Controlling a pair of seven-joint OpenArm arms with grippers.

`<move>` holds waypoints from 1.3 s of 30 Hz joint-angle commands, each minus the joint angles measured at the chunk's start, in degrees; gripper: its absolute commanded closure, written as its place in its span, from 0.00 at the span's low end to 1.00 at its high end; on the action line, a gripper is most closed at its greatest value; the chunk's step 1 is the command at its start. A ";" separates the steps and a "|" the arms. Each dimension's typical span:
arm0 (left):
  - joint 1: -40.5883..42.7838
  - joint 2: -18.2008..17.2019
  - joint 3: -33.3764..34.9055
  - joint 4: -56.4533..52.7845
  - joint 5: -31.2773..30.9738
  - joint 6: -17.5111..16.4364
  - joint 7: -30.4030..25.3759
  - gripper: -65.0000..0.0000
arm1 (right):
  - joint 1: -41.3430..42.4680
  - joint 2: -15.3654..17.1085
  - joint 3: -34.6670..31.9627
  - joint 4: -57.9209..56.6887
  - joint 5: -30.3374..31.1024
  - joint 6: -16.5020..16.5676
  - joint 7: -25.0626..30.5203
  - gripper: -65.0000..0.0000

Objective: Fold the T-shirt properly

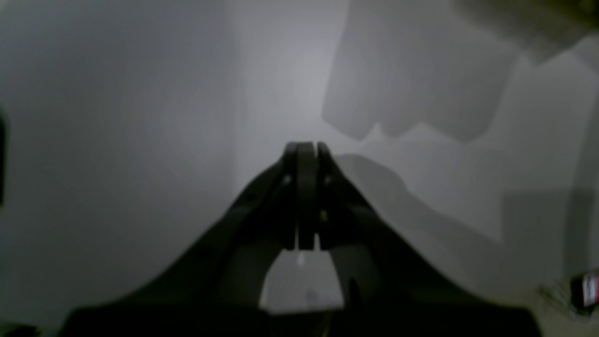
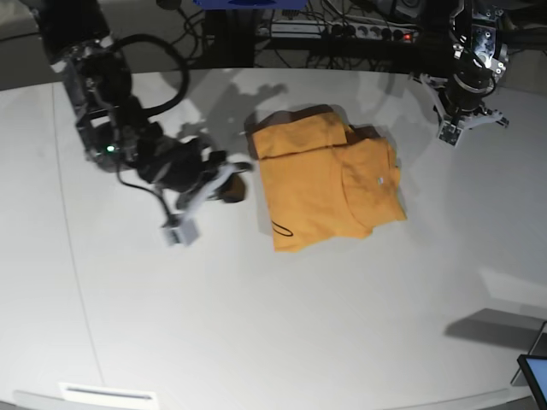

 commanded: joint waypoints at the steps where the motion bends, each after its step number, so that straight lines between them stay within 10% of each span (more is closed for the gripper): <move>1: 0.22 -0.24 -0.47 0.94 0.18 0.67 -2.79 1.00 | 0.17 1.21 1.47 1.13 0.78 0.40 1.05 1.00; 7: 3.30 1.52 -0.47 0.77 0.18 0.85 -17.39 1.00 | -7.48 4.90 12.46 1.57 0.78 0.40 3.25 1.00; 22: 14.02 9.52 -8.65 -4.59 0.35 0.85 -56.07 1.00 | -38.77 16.15 17.47 2.01 0.69 0.57 37.97 1.00; 30: 20.79 9.52 -8.03 -9.25 1.23 0.85 -65.56 1.00 | -50.73 13.25 27.32 2.98 0.60 0.57 39.38 1.00; 39: 21.93 12.95 -2.85 -15.41 17.41 2.60 -69.70 1.00 | -60.49 9.65 34.52 2.98 0.69 0.57 39.20 1.00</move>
